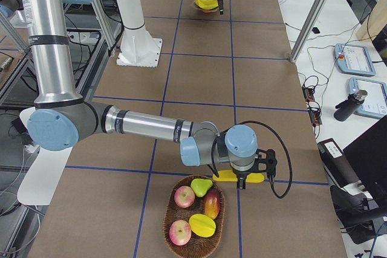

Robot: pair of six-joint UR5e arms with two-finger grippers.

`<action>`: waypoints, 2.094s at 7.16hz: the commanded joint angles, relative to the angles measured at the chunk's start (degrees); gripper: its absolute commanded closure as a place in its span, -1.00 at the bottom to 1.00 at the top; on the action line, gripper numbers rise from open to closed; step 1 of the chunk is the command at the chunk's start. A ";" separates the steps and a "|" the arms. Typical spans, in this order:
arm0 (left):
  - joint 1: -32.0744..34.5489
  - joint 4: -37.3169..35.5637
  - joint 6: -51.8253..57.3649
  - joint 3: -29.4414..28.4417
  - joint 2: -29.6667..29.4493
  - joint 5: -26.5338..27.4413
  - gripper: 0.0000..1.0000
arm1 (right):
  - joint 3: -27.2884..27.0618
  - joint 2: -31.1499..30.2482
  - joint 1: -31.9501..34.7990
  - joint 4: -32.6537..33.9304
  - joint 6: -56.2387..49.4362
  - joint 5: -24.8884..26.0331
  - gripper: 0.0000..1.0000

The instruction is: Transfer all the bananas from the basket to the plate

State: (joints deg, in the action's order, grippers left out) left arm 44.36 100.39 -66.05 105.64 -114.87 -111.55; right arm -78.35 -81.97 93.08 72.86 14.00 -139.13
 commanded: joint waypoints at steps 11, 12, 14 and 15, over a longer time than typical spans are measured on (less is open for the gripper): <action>-4.10 33.96 -18.50 -9.91 -11.51 -7.01 -0.99 | -13.93 15.24 -36.36 -30.41 73.05 6.93 1.00; -4.97 38.26 -18.07 -12.97 -13.61 -7.01 -0.99 | -15.50 16.13 -38.66 -30.24 75.62 7.21 1.00; -7.26 44.08 -14.66 -16.08 -15.74 -6.92 -0.99 | -16.66 17.28 -42.52 -29.79 76.26 7.30 1.00; -7.79 45.24 -12.98 -16.08 -15.83 -6.92 -0.99 | -17.18 17.46 -43.59 -29.88 76.26 7.65 1.00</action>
State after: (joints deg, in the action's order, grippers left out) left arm 37.43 143.52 -81.20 90.06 -130.33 -118.49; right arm -94.95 -64.99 51.23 43.00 90.06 -131.81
